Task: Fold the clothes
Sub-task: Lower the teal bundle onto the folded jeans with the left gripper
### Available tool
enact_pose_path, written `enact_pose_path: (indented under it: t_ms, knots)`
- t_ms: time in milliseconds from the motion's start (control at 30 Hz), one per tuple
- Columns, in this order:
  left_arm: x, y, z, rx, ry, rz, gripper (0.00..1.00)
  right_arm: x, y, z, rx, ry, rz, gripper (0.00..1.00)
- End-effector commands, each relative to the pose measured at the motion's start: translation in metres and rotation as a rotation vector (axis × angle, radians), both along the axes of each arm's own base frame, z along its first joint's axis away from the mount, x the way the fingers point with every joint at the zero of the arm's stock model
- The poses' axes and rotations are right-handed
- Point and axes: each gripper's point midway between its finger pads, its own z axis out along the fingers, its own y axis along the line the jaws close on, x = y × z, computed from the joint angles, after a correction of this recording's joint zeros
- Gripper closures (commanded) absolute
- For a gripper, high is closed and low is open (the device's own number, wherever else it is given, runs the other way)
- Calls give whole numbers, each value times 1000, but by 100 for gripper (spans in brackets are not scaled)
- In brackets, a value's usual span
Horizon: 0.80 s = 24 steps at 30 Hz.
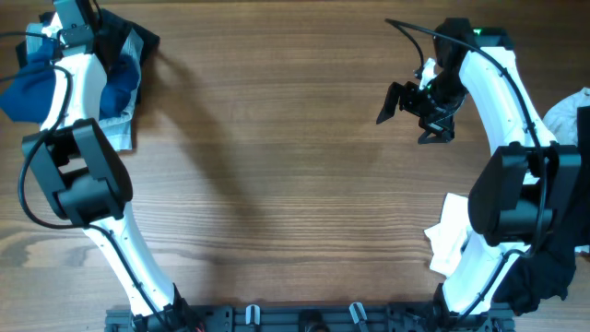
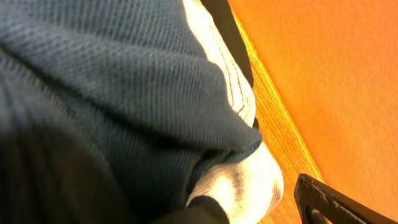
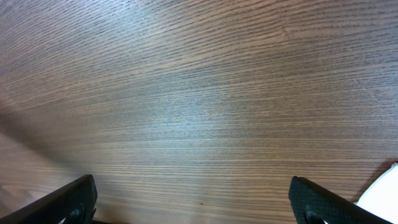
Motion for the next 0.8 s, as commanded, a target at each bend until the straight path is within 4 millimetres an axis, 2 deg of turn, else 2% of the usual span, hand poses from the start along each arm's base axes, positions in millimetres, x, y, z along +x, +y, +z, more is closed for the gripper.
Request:
enact_pose_path:
  t_ms: [0,133,300,367,500,533,600,633,767]
  knots:
    - [-11,-30,25,-66,10,-64,1,6,2,11,5,-38,-9,0]
    - [-46,-26,56,-48,78,2,0,6,2,11,5,-39,-9,0]
    - [-75,-33,79,-60,129,3,0,6,2,11,6,-40,-3,0]
    - [-81,-36,86,-68,134,-3,0,6,2,11,7,-40,0,0]
    - [-93,-55,94,-138,148,-64,2,5,2,11,9,-43,16,0]
    - [-98,-58,96,-150,159,-74,19,5,2,11,8,-43,17,0]
    - [-106,-64,100,-153,180,-108,86,5,2,11,9,-45,24,0]
    - [-113,-66,101,-160,195,-109,96,6,3,11,14,-51,36,0]
    - [-155,-77,110,-150,312,-175,96,7,3,11,21,-70,68,0]
